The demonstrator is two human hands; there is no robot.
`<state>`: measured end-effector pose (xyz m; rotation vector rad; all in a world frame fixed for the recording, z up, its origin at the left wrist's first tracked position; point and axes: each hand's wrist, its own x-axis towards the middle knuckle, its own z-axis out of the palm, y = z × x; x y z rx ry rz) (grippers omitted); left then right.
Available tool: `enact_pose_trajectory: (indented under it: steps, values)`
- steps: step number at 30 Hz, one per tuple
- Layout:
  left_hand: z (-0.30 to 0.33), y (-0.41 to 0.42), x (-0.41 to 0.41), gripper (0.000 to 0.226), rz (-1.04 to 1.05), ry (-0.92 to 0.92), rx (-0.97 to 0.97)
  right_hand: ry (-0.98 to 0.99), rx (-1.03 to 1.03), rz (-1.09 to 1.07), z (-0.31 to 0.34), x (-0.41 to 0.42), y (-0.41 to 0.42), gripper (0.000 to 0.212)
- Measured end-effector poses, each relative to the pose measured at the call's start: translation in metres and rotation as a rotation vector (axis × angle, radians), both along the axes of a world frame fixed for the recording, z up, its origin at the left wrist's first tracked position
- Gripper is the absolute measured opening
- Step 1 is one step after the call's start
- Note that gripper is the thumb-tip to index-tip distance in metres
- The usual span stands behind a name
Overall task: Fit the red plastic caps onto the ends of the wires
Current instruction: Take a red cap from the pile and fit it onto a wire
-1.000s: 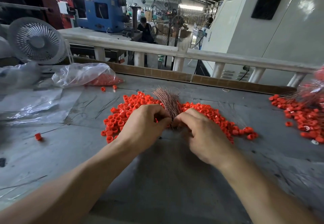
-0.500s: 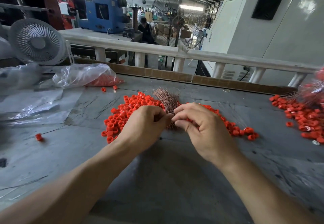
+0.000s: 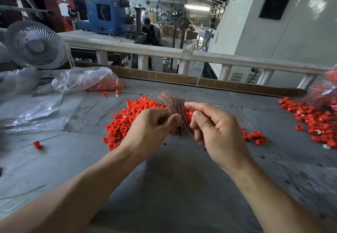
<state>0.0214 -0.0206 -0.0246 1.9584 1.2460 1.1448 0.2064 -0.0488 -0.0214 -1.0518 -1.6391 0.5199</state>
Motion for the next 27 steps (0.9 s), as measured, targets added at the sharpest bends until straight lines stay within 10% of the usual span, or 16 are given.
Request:
enact_pose_trajectory:
  steps: [20,27]
  values:
    - [-0.002,0.004,-0.001,0.021,0.111,-0.011,0.019,0.445,-0.315,0.063,0.005,0.000,0.001,0.008]
    - [0.002,-0.003,0.002,0.007,-0.141,-0.229,-0.003,0.338,-0.448,0.177,-0.001,-0.002,0.001,0.016]
